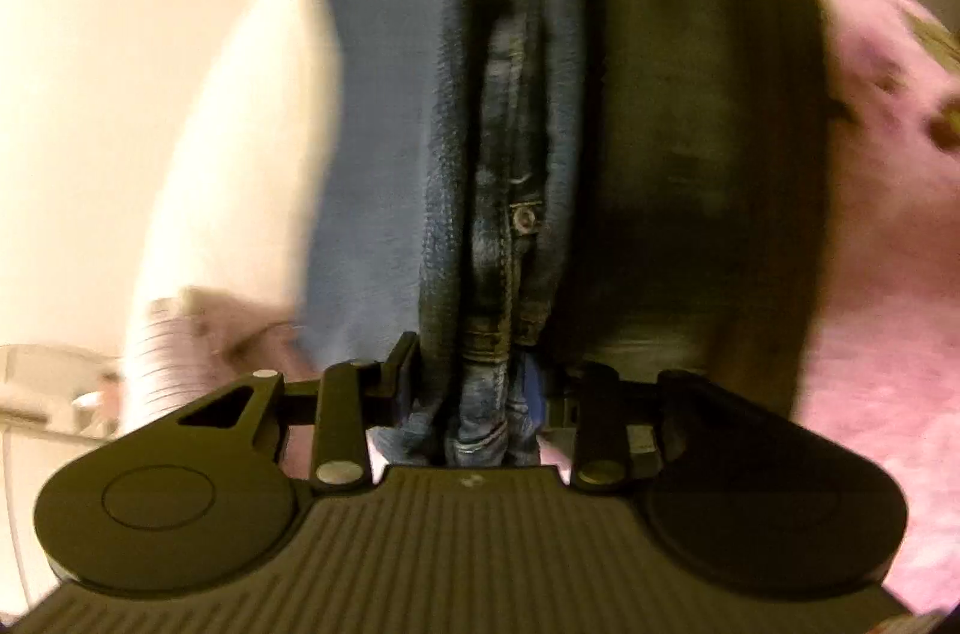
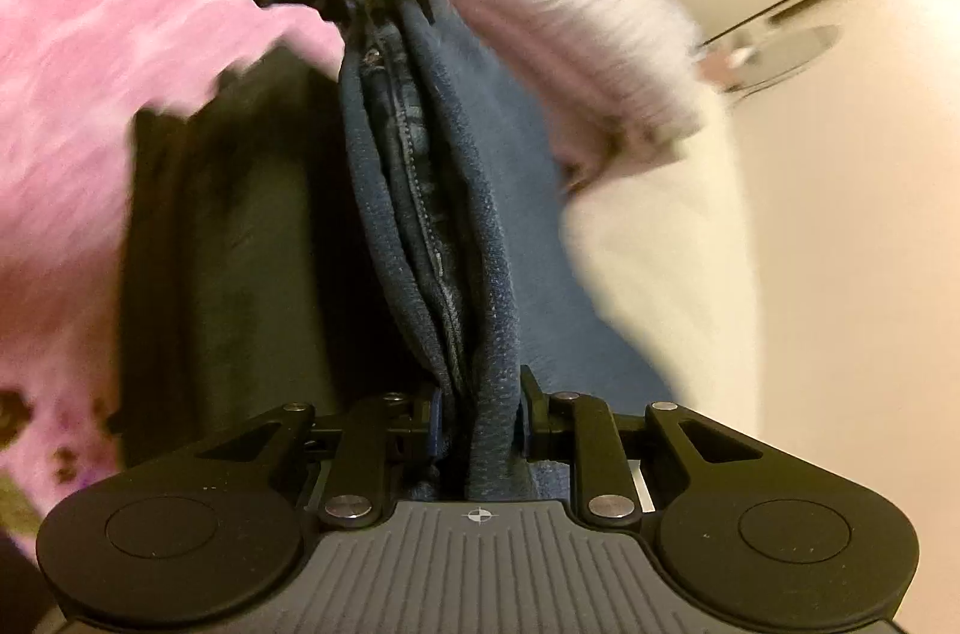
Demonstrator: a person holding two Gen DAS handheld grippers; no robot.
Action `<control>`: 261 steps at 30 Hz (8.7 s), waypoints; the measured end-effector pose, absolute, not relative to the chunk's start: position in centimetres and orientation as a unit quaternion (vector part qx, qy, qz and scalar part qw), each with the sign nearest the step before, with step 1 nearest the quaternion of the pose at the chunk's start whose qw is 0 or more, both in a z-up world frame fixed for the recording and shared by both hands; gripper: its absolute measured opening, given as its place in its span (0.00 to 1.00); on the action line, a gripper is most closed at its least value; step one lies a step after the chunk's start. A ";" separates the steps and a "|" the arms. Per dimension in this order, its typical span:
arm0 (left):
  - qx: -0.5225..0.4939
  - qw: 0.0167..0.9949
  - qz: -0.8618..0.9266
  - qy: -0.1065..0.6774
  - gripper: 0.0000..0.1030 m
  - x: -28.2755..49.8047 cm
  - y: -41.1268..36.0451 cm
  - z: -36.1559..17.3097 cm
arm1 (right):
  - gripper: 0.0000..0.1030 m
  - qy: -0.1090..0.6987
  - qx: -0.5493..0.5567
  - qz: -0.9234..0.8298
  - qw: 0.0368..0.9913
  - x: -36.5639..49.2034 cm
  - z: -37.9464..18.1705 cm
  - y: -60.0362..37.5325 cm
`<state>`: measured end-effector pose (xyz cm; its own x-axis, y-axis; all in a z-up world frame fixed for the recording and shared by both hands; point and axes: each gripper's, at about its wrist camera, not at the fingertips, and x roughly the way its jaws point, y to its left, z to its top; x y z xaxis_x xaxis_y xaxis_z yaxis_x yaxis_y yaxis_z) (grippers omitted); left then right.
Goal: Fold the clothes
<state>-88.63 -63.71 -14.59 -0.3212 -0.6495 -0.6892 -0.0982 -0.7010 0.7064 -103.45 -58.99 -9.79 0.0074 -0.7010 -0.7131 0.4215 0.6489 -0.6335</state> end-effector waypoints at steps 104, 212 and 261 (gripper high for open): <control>0.408 0.441 -0.773 0.205 0.26 -86.2 -77.3 -10.5 | 0.34 0.393 0.298 -0.419 0.762 -111.4 -4.6 -75.5; 0.437 0.461 -0.732 0.246 0.31 -84.7 -59.1 -10.2 | 0.60 0.308 0.425 -0.543 0.655 -112.2 -6.1 -59.3; 0.364 0.473 -0.761 0.255 0.93 -78.0 -40.8 -5.6 | 0.90 0.258 0.377 -0.704 0.543 -96.8 3.2 -41.4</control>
<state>-78.02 -40.76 -5.64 -0.2879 -0.5339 -0.7950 0.9054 -0.4222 -0.0444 -96.85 -41.38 3.21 -0.1252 -0.5707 -0.8115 0.9600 -0.2762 0.0461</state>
